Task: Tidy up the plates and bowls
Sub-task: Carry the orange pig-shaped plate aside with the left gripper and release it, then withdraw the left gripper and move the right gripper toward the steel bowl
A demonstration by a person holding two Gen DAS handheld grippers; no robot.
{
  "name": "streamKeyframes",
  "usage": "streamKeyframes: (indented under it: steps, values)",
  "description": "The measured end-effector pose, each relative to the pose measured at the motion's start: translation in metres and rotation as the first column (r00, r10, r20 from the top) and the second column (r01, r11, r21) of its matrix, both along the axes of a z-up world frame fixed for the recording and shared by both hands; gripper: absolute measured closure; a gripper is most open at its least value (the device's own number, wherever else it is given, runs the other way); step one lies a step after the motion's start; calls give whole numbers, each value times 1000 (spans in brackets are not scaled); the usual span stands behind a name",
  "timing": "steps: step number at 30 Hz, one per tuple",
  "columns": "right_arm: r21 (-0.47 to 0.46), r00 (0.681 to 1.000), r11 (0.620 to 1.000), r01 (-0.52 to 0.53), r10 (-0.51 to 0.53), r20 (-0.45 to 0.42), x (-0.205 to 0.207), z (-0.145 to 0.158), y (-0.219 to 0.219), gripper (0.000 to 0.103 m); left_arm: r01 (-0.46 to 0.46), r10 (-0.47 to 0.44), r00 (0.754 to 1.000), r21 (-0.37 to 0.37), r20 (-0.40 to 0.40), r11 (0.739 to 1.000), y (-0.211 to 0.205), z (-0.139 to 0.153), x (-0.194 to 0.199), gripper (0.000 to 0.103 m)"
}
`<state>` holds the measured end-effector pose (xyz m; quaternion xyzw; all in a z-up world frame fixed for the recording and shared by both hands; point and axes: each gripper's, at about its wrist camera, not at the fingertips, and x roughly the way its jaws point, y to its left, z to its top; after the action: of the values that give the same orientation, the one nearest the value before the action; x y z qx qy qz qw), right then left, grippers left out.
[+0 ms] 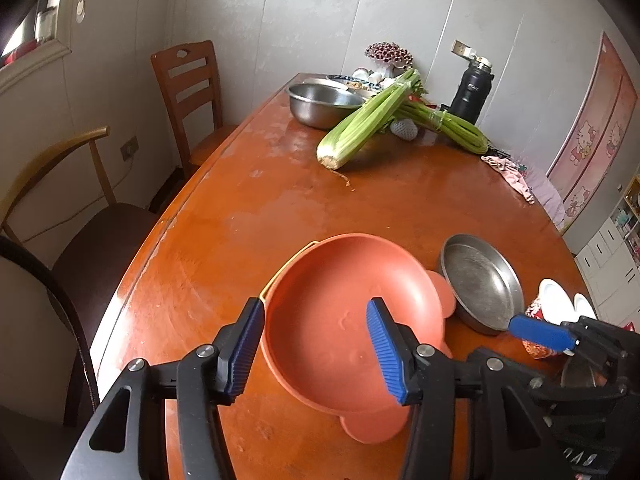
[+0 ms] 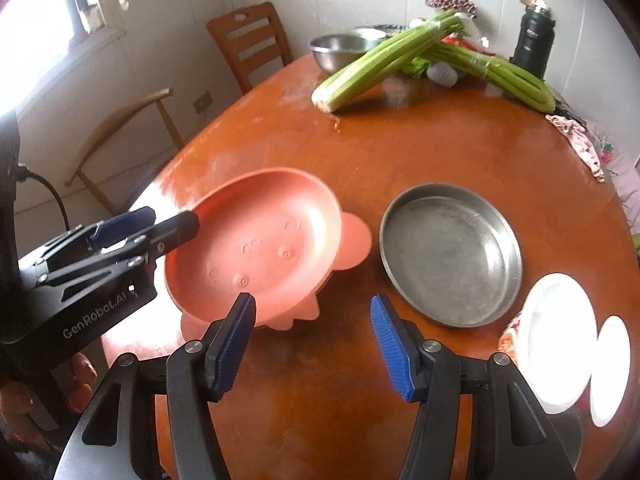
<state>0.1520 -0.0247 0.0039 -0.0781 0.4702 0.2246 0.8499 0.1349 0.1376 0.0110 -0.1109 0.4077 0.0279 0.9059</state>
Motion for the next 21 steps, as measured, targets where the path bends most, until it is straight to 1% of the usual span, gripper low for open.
streamKeyframes:
  steps: [8, 14, 21]
  values:
    - [57, 996, 997, 46, -50, 68, -10, 31, -42, 40, 41, -42, 998, 7, 46, 999, -31, 24, -8, 49]
    - [112, 989, 990, 81, -94, 115, -17, 52, -87, 38, 79, -80, 994, 19, 73, 997, -63, 42, -9, 48]
    - [152, 980, 982, 110, -133, 147, -26, 67, -133, 36, 120, -122, 987, 26, 101, 992, -106, 58, -12, 48]
